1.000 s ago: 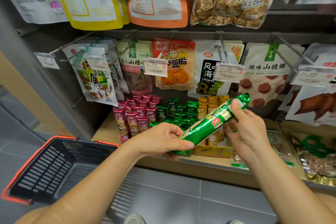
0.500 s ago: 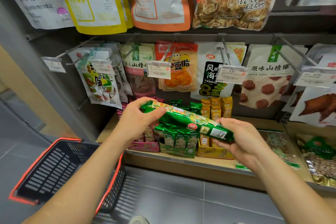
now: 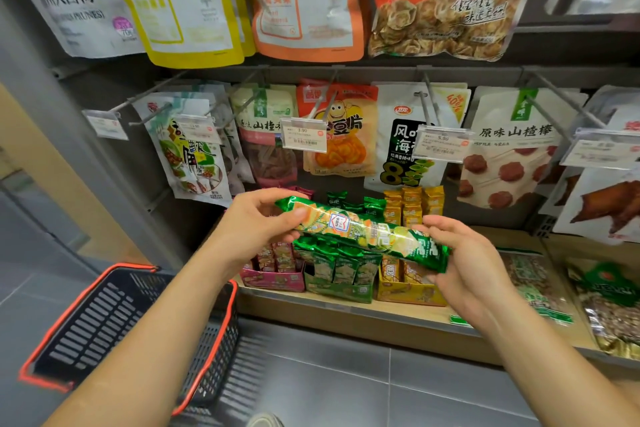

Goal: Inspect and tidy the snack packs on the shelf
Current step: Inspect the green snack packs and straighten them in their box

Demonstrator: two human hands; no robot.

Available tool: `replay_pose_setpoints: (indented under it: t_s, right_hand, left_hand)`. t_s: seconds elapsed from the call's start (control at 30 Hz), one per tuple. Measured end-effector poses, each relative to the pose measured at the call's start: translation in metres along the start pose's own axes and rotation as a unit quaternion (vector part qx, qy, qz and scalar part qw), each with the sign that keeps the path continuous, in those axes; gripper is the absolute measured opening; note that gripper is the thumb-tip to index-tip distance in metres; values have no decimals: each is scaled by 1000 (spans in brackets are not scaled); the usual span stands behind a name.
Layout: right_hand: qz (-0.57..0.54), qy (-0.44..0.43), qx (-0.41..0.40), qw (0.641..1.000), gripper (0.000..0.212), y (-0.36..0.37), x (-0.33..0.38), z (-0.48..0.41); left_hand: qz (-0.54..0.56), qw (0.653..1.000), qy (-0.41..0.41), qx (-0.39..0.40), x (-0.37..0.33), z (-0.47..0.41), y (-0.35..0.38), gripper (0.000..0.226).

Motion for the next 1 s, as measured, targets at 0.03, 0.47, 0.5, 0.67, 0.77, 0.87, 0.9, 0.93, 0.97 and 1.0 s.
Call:
replay_pose_setpoints:
  t_s: [0.03, 0.47, 0.5, 0.67, 0.77, 0.87, 0.9, 0.93, 0.97, 1.0]
  right_hand:
    - [0, 28, 12, 1000, 19, 2, -6, 0]
    - [91, 160, 148, 972, 32, 36, -53, 24]
    - [94, 165, 150, 970, 29, 38, -55, 26]
    - [104, 176, 181, 962, 14, 46, -62, 34]
    - [97, 165, 210, 959, 16, 52, -60, 36]
    - [138, 87, 209, 964, 25, 54, -47, 32]
    - [166, 53, 201, 964, 28, 53, -42, 29]
    - [196, 23, 195, 961, 30, 52, -37, 27]
    - [220, 0, 191, 957, 32, 51, -32, 26]
    - [233, -17, 192, 953, 33, 52, -27, 26]
  left_hand:
    - [18, 1000, 5, -12, -1, 0, -2, 20]
    - [59, 994, 41, -84, 10, -11, -20, 31]
    - [17, 993, 43, -109, 12, -11, -23, 30]
    - [-40, 975, 80, -203, 7, -8, -30, 26]
    - [-47, 977, 70, -193, 4, -9, -27, 22]
    - [-101, 985, 38, -135, 6, -14, -21, 18]
    - [-146, 981, 36, -121, 6, -14, -19, 15]
    - [-180, 977, 34, -113, 6, -15, -17, 12]
    - [-193, 975, 27, -110, 8, -16, -17, 14]
    - [-191, 975, 17, -108, 11, -17, -17, 21]
Point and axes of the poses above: each hand's wrist, its own z-axis away from the middle knuckle, its own y-axis out of the palm, x = y × z, the point moved 8 cm from there along -z, towards the middle knuckle, and after that the axes turned 2 degrees about x, right-handed, at the moved point
